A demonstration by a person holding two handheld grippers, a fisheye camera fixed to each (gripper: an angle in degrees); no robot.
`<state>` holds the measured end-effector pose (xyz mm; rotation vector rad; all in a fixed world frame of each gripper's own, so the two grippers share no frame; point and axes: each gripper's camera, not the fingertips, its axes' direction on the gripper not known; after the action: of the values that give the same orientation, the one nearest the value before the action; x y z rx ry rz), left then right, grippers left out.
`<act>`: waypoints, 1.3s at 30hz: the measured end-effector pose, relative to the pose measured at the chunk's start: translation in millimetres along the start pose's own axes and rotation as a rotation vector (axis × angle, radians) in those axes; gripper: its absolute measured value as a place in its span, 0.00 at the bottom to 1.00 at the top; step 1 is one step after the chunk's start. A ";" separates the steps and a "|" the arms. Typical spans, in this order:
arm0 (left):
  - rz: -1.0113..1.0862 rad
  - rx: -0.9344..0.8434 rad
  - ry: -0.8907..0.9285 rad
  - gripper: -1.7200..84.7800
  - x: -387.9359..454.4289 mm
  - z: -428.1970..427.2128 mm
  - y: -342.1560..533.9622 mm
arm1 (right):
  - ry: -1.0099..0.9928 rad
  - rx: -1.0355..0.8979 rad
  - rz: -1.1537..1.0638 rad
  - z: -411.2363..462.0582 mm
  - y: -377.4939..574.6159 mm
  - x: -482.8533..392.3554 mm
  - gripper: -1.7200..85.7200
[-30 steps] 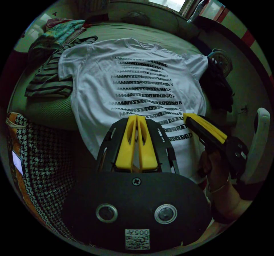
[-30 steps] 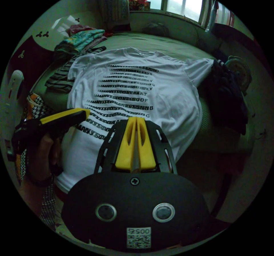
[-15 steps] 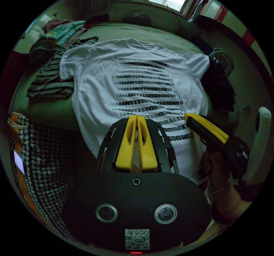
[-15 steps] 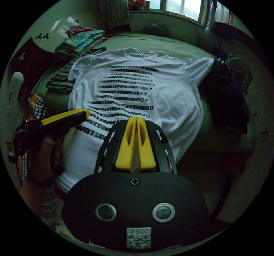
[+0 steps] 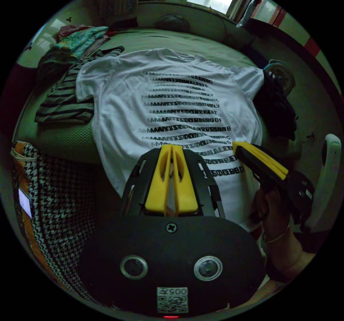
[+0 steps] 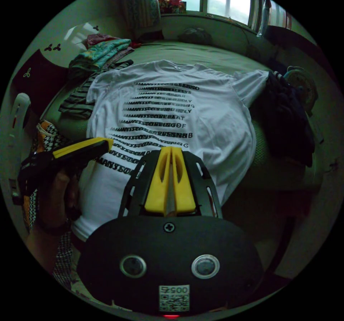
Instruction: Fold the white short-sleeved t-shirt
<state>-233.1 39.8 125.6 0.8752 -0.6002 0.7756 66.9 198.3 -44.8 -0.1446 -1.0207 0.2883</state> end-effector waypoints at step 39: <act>-0.030 -0.015 0.075 0.01 -39.5 1.6 11.2 | -0.005 -0.034 0.021 -5.0 12.1 -7.5 0.01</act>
<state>-265.3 29.5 102.3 0.8364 -0.5246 0.7724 65.5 207.6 -56.6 -0.1854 -1.0299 0.2906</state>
